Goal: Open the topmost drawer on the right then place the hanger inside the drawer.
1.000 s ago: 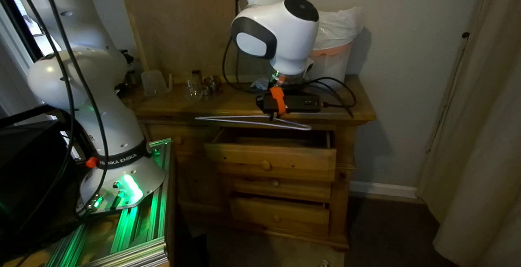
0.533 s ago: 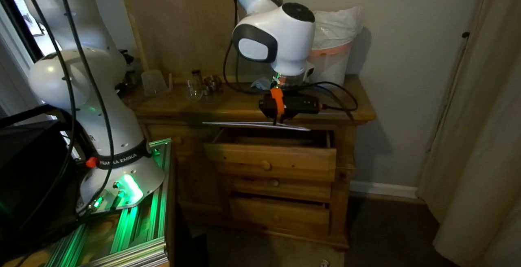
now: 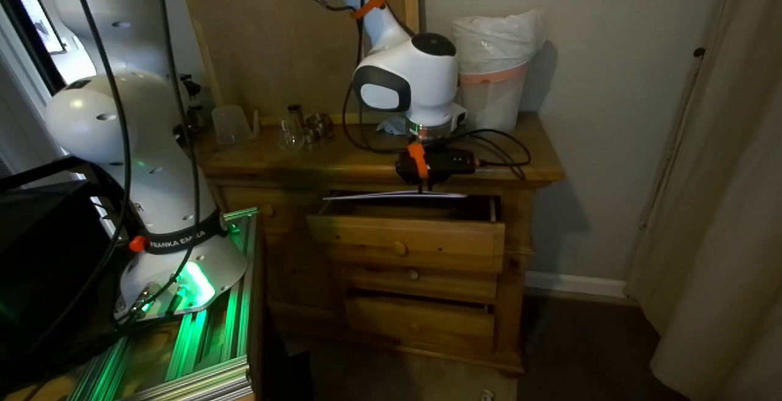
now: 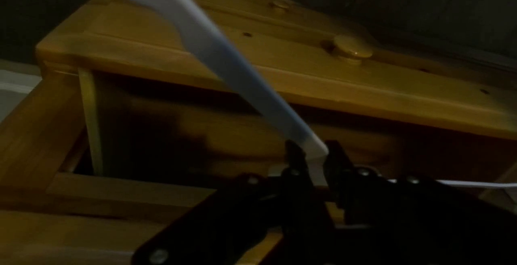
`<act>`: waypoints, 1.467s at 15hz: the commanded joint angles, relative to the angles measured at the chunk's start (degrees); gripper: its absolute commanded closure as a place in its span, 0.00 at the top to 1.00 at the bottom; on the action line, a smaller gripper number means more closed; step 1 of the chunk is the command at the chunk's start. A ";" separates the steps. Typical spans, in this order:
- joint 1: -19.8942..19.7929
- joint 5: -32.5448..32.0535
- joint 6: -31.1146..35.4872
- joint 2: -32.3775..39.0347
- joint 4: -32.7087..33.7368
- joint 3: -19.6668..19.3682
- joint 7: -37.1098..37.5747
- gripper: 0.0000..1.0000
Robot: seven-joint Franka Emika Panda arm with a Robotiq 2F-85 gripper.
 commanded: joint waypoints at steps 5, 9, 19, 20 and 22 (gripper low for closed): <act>-1.52 16.15 8.96 8.31 5.26 5.75 -8.09 0.05; -2.31 24.05 11.15 12.53 8.37 7.94 -13.29 0.05; -2.52 29.54 10.59 19.37 13.57 9.59 -18.73 0.28; -2.49 29.42 10.59 19.75 13.81 9.64 -18.78 0.38; -2.66 29.45 10.49 20.27 14.19 9.86 -18.94 0.55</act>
